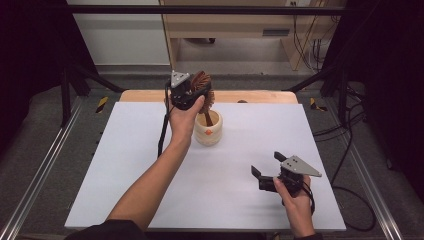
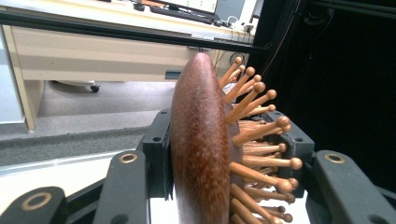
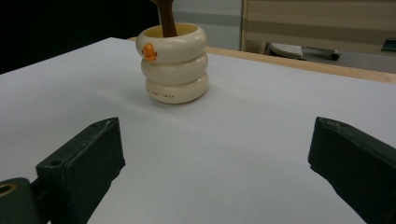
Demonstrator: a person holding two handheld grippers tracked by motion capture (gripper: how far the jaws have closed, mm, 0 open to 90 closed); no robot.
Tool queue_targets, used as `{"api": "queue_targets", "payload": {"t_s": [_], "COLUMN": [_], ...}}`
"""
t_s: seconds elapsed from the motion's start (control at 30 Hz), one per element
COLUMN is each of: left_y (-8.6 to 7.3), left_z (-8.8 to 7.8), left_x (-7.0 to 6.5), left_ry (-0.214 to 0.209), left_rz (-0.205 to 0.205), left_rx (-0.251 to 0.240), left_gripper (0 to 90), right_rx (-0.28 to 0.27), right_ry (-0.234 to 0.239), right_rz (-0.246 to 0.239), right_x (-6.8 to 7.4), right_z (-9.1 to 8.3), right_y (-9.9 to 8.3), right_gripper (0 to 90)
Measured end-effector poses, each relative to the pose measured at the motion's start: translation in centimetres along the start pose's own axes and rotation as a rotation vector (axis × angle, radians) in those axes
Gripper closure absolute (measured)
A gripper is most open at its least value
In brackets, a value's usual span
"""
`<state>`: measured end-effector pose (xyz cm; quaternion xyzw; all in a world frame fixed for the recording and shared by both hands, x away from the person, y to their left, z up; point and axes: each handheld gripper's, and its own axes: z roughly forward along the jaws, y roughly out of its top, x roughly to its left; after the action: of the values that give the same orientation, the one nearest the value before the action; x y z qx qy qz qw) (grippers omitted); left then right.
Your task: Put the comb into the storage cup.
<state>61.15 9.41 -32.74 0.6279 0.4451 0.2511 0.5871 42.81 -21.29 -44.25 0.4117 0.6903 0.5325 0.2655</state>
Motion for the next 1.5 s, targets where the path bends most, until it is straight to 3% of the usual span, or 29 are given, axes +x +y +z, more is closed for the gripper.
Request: {"api": "queue_targets", "payload": {"t_s": [1.5], "left_y": [-0.99], "left_z": [0.29], "left_x": [0.21], "left_ry": [-0.004], "left_rz": [-0.032], "left_rx": [0.005], "left_gripper": [49.7], "right_rx": [0.004], "right_ry": [0.006], "right_rz": [-0.005], "right_x": [0.04], "right_z": [0.1], "right_y": [-0.05], "right_gripper": [3.8]}}
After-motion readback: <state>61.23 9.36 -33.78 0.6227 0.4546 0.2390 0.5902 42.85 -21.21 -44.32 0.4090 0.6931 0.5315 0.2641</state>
